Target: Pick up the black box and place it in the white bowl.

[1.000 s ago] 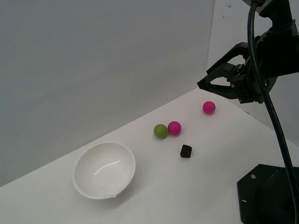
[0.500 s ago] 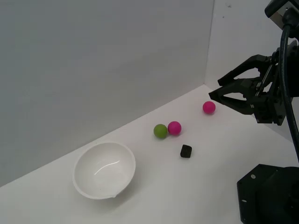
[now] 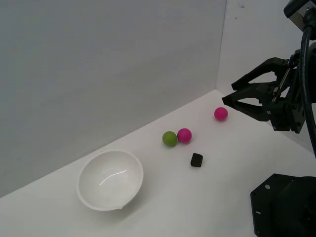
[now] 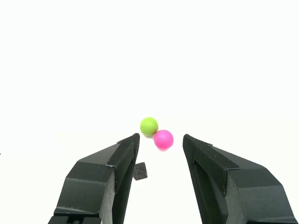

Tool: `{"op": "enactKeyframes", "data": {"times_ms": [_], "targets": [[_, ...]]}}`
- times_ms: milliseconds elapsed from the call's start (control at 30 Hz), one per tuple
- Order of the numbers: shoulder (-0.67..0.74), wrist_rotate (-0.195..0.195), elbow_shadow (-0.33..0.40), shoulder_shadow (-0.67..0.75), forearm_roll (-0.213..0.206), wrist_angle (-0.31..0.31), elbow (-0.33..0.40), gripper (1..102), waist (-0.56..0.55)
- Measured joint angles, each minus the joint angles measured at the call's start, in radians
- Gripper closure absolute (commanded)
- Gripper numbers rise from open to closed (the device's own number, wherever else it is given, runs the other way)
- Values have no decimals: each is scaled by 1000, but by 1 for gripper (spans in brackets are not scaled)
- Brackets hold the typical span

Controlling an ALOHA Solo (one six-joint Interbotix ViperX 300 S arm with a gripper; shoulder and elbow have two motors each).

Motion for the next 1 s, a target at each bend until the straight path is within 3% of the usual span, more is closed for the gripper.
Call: {"op": "enactKeyframes", "data": {"times_ms": [133, 367, 500, 633, 800, 1000], "targets": [[-48, -35, -2, -46, -3, 60, 2, 51, -2], [-167, -40, -2, -166, -20, 109, 0, 50, -2], [-215, -40, -2, -215, -31, 143, 0, 34, -2], [-253, -40, -2, -253, -43, 149, -2, 24, -2], [-311, -40, -2, -310, -43, 150, 0, 3, -20], [-385, -32, -2, -387, -43, 144, 0, 3, -18]]}}
